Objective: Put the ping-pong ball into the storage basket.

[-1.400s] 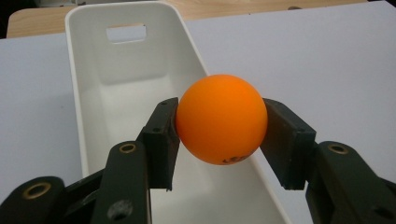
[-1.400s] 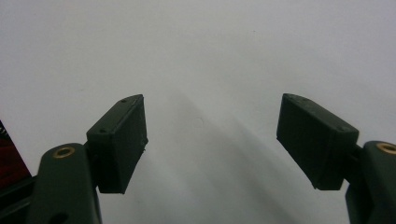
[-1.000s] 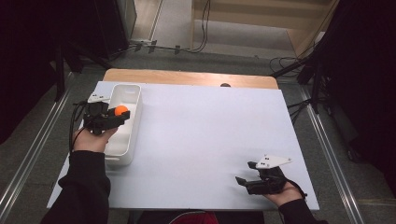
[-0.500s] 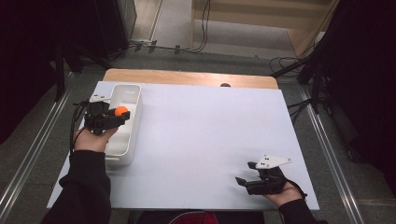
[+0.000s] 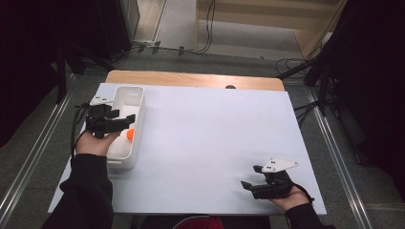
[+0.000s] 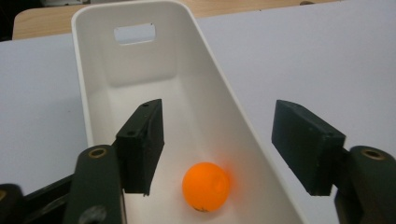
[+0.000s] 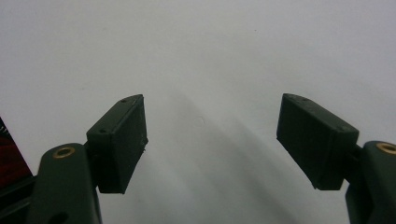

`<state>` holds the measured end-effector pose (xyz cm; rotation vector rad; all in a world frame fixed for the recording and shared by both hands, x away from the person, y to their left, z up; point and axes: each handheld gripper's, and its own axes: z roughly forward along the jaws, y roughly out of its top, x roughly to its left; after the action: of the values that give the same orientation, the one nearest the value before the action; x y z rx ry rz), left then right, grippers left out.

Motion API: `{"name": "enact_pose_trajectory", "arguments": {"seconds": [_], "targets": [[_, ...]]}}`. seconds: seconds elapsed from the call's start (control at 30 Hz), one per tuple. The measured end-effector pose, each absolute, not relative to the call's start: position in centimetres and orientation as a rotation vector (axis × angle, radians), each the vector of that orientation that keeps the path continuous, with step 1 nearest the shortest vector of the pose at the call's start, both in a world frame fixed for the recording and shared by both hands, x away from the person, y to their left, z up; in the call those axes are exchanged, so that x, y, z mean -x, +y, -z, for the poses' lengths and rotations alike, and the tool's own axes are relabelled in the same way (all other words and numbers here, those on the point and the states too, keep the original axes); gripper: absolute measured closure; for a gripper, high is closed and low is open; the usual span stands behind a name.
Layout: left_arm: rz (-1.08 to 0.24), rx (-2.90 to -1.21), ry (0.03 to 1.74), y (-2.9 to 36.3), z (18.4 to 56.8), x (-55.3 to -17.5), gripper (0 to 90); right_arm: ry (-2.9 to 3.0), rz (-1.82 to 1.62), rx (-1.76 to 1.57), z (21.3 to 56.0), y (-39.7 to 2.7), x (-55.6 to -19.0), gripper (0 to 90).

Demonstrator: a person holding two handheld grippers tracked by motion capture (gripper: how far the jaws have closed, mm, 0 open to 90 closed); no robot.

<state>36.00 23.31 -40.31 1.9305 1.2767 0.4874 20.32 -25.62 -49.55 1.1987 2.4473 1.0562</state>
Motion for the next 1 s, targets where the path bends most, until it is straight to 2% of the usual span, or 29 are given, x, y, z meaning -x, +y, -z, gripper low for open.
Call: {"name": "enact_pose_trajectory", "arguments": {"seconds": [0.6, 0.7, 1.0], "targets": [[-0.347, -1.962, 1.158, 21.8, 39.6, -35.0, 33.9, 2.454, -1.045, -1.188, 49.6, -25.5, -20.3, 23.0], [-0.306, -1.960, 1.139, 21.5, 39.4, -34.8, 30.7, 2.455, -1.050, -1.188, 49.5, -25.5, -20.2, 23.1], [-0.280, -1.991, 1.085, 20.3, 39.4, -34.2, 30.7, 2.457, -1.048, -1.183, 49.6, -25.5, -20.3, 23.0]]}}
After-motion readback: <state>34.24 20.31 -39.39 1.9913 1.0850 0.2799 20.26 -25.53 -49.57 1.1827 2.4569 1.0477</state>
